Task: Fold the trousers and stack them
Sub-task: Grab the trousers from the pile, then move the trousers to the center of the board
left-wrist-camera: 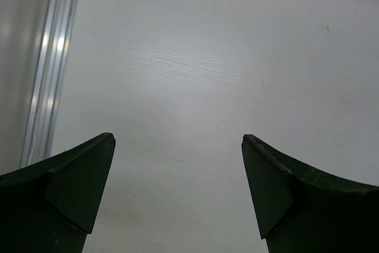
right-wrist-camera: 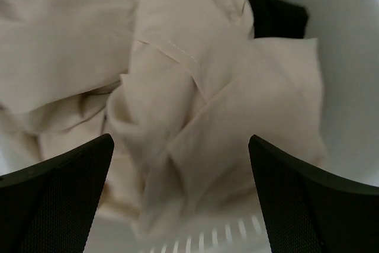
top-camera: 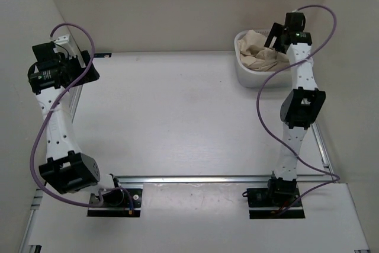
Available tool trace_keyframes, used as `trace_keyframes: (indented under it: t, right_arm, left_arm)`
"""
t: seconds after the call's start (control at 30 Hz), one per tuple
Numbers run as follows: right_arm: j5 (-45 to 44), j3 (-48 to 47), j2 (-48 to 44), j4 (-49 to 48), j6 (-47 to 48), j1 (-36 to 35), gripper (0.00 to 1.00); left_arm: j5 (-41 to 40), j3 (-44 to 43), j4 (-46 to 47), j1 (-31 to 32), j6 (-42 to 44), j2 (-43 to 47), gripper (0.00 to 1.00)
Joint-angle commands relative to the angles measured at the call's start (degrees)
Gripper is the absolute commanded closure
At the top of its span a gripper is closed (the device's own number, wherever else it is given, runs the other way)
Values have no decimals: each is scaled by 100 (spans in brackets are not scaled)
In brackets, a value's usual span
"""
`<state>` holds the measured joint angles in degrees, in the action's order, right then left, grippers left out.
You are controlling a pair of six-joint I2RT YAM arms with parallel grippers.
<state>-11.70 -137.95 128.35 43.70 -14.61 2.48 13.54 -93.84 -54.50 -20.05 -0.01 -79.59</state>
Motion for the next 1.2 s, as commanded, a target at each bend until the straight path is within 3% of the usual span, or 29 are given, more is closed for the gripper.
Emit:
trace_keyframes:
  t: [0.0, 0.03, 0.13, 0.23, 0.27, 0.3, 0.4, 0.57, 0.67, 0.73, 0.87, 1.07, 1.17]
  right_arm:
    - [265, -29, 514, -714, -103, -37, 1]
    - [265, -248, 654, -714, -103, -37, 1]
    - [212, -233, 753, -827, -103, -37, 15]
    - [344, 39, 368, -1144, -15, -37, 64]
    - [405, 40, 279, -1145, 37, -37, 97]
    - [467, -47, 191, -1145, 37, -37, 100]
    - [634, 4, -484, -934, 203, -203, 100]
    - [371, 1365, -2927, -1495, 696, -888, 100]
    - [511, 1605, -4104, -1663, 1073, -1834, 100]
    - [616, 1605, -4404, -1663, 1276, -2311, 100]
    - [1134, 1534, -4714, -1865, 1146, -3409, 100]
    - [1504, 2200, -4285, -1787, 285, -3482, 100]
    - [1566, 2255, -3591, -1410, 134, -3535, 100]
  left_arm:
    - [372, -205, -70, 19, 1, -171, 0]
    - [229, -144, -70, 19, 1, -232, 0]
    - [52, 50, -70, 19, 1, -232, 0]
    - [-18, 216, -70, 19, 1, -179, 0]
    - [-96, 296, -70, 19, 1, -179, 0]
    - [-97, 296, -70, 19, 1, -110, 0]
    - [-176, 402, -70, 19, 1, 136, 0]
    - [-106, 682, -70, 19, 1, 558, 0]
    - [-106, 876, -70, 19, 1, 795, 0]
    - [-106, 876, -17, 19, 1, 883, 0]
    - [96, 876, -17, 19, 1, 1016, 0]
    - [43, 815, -17, 19, 1, 1121, 0]
    - [43, 815, -17, 19, 1, 1174, 0]
